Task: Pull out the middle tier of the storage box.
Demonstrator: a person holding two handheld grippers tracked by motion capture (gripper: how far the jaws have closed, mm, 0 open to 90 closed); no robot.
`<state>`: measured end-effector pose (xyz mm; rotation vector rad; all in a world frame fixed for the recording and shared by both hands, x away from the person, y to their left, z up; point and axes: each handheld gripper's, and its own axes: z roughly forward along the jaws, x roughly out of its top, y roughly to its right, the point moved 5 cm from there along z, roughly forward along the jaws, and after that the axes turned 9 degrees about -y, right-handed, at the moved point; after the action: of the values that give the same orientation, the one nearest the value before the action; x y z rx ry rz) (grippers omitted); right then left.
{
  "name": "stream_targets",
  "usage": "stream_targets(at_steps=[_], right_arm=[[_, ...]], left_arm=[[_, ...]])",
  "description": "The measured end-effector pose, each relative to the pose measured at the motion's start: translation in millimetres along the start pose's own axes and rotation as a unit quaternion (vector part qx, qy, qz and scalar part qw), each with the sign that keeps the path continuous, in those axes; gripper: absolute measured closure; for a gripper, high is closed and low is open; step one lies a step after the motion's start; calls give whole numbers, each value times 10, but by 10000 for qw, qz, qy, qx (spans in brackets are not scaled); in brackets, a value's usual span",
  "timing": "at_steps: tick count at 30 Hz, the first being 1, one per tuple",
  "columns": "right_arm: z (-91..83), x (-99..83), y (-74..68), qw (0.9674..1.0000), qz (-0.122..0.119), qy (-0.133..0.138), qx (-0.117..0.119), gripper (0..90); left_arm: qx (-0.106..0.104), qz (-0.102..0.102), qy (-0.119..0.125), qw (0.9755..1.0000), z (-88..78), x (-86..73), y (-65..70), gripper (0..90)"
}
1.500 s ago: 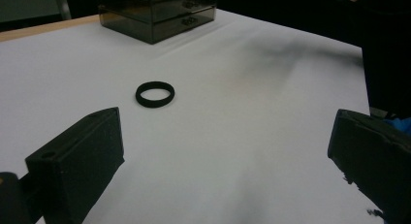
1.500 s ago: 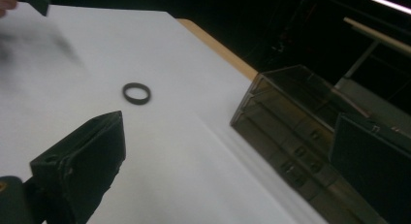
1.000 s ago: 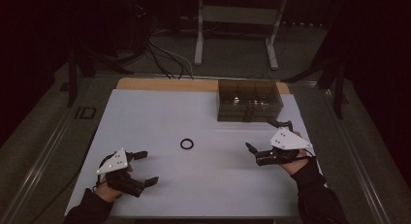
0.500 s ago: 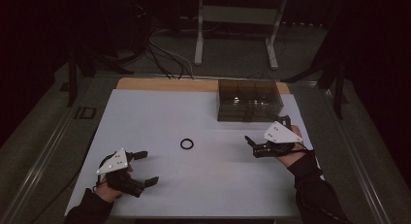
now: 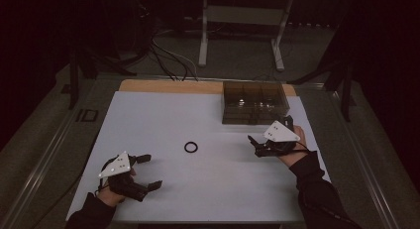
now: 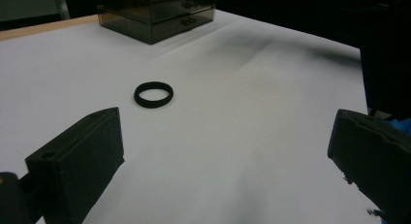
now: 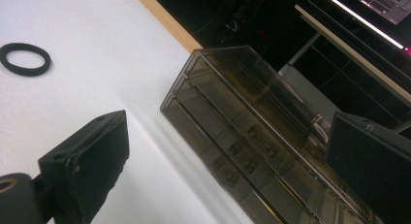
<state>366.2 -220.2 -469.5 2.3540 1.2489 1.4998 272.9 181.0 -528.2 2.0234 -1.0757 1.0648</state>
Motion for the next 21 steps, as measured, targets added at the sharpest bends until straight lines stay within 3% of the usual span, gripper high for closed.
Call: stream_targets(at_steps=[11,21], right_arm=[[185,-70,-24,9988,-331,-274,-240,17],[345,-182,-40,9970,-448,-489,-389,18]], left_arm=[[-4,-3,-3,10000,0,0,0,10],[-19,2,-24,10000,1,-3,2,10]])
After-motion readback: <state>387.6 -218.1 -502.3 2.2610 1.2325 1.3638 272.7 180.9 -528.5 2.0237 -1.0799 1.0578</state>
